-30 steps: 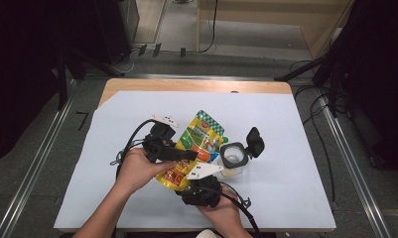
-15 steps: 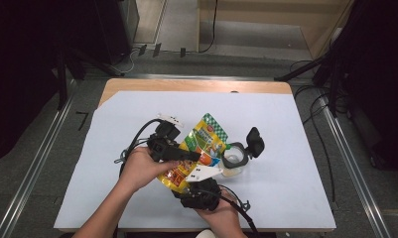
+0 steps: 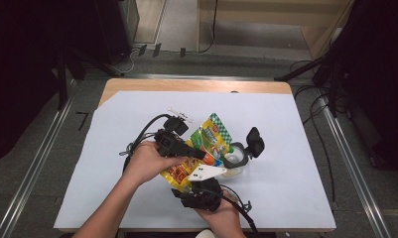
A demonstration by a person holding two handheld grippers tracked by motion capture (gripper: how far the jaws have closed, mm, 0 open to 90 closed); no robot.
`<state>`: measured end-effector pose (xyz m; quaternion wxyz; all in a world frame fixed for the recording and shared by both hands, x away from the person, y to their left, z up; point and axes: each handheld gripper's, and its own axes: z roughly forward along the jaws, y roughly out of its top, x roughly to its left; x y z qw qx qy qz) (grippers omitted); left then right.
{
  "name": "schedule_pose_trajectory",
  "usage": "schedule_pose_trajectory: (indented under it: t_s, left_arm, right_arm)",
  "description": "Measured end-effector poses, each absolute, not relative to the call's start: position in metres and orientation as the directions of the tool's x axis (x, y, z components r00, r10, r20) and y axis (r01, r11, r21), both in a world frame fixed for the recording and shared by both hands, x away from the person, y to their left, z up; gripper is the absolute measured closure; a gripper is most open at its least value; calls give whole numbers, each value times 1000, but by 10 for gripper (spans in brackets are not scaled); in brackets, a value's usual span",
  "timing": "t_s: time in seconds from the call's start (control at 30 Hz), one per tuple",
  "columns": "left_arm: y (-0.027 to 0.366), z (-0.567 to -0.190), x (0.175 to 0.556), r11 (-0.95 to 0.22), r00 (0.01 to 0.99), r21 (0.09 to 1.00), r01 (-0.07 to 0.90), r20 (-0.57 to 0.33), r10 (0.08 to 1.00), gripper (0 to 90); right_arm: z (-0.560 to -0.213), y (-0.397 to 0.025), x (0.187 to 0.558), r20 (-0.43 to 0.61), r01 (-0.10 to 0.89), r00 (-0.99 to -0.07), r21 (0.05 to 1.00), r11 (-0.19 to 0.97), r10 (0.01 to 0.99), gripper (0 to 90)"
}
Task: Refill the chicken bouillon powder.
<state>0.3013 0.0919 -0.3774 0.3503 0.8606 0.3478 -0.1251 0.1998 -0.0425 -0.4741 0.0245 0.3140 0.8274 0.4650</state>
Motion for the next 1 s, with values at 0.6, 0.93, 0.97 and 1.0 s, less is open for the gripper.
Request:
schedule_pose_trajectory:
  t_s: [0.6, 0.93, 0.97, 1.0]
  left_arm:
    - [83, -385, 311, -515, 716, 498, 698, -509, 477, 677]
    - [81, -385, 315, -476, 644, 438, 763, -573, 506, 680]
    - [81, -385, 315, -477, 646, 439, 761, -572, 505, 683]
    - [80, -385, 315, -481, 650, 441, 758, -570, 503, 683]
  right_arm:
    - [-472, -50, 203, 342, 553, -781, 768, 324, 522, 561]
    - [-470, -50, 201, 317, 526, -793, 787, 323, 520, 549]
    - [-470, -49, 200, 317, 526, -793, 787, 322, 520, 549]
    - [-470, -49, 200, 317, 526, -793, 787, 322, 521, 550]
